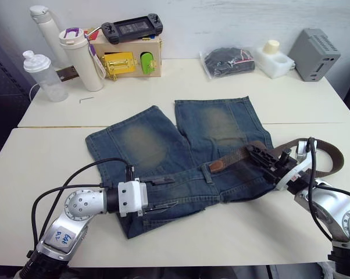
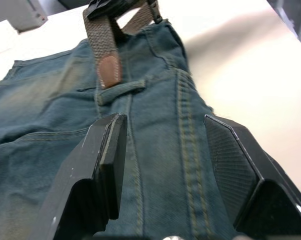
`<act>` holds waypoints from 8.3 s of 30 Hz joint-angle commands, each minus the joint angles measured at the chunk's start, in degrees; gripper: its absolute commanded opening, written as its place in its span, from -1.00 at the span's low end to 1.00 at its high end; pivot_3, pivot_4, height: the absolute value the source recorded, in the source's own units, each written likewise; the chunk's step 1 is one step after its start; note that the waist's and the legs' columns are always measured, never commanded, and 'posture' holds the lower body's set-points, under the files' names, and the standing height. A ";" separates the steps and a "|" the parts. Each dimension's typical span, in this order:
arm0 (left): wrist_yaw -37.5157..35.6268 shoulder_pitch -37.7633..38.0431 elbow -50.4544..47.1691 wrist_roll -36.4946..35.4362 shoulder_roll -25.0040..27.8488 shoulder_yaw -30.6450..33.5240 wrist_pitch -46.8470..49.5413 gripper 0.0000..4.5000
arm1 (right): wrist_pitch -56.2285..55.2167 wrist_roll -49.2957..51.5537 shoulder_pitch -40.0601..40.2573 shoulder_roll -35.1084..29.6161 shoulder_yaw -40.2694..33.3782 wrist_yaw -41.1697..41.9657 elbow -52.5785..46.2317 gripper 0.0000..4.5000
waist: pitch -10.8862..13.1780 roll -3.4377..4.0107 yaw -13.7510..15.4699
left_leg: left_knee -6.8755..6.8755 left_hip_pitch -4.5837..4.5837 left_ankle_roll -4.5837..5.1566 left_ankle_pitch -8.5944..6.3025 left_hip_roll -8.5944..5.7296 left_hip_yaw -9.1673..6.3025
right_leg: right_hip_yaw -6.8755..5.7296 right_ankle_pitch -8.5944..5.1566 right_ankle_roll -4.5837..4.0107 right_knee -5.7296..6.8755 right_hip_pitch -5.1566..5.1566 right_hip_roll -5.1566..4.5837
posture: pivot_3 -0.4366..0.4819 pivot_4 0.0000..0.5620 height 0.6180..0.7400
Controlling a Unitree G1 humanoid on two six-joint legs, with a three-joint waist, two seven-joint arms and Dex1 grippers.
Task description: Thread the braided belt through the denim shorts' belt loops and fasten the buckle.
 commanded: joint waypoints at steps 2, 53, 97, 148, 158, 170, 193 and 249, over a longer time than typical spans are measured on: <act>0.35 0.21 -2.97 -1.49 -0.33 1.93 1.30 0.22 | 1.28 -4.01 1.01 -0.11 0.51 3.75 -1.83 -1.00 | 0.00 0.00 0.07 | 0.00 -0.01 0.00 0.00 0.00 0.01 | 0.01 0.00 0.00 0.01 0.00 -0.01 | -0.05 -0.47 1.00; 2.53 -11.75 10.98 17.67 -3.65 -3.57 -16.73 0.22 | 3.47 -39.12 6.05 11.02 9.69 13.21 -13.93 -1.00 | 0.00 0.00 0.54 | -0.02 0.06 -0.03 0.01 -0.03 0.02 | 0.01 0.00 0.00 -0.09 -0.06 0.03 | -0.05 -0.47 1.00; 0.52 -21.51 20.71 17.95 -10.06 -9.02 -18.94 -1.00 | -32.66 -92.35 17.99 -32.73 15.16 50.23 -22.73 0.96 | -0.01 -0.16 0.74 | 0.04 0.02 0.02 -0.01 -0.05 0.11 | 0.01 0.00 0.00 -0.02 -0.07 0.08 | -0.05 -0.47 1.00; 0.88 -19.20 19.14 19.79 -6.43 -8.14 -26.24 -1.00 | -2.93 -86.53 5.98 -18.48 -9.79 56.93 -15.97 0.99 | -0.06 -0.24 1.06 | 0.12 0.05 0.03 0.03 -0.13 0.15 | 0.08 0.03 0.04 0.08 -0.08 0.00 | -0.05 -0.47 1.00; 11.18 -23.04 25.58 28.04 -7.98 -6.06 -42.32 -1.00 | 25.64 -21.92 10.38 -17.90 -14.08 42.46 -22.19 0.99 | -0.03 -0.30 2.07 | 0.22 -0.01 0.10 0.01 -0.15 0.15 | 0.04 0.11 0.13 0.10 -0.01 -0.05 | -0.05 -0.47 1.00; 13.94 -23.80 27.11 28.59 -7.64 -6.91 -46.24 -1.00 | -9.16 1.87 10.32 16.99 11.05 -11.76 -21.86 0.99 | -0.07 -0.45 0.69 | 0.17 -0.03 0.08 0.03 -0.14 0.10 | -0.01 0.11 0.14 0.23 -0.06 -0.11 | -0.05 -0.47 1.00; 13.47 -23.44 27.87 27.55 -7.93 -7.55 -42.92 -0.65 | -9.90 1.87 9.56 21.02 6.26 -19.60 -21.97 -1.00 | -0.18 -0.24 -0.70 | 0.01 -0.01 0.06 0.04 -0.14 0.00 | -0.04 0.11 0.14 0.19 -0.09 -0.10 | -0.05 -0.47 1.00; 5.33 -15.09 23.81 24.92 -6.21 -10.87 -32.12 0.58 | -5.82 -30.27 11.50 17.83 13.74 -2.16 -19.95 -1.00 | -0.28 0.21 -0.92 | -0.15 0.04 0.05 0.04 -0.07 0.05 | 0.01 0.11 0.14 0.02 -0.09 -0.03 | -0.05 -0.47 1.00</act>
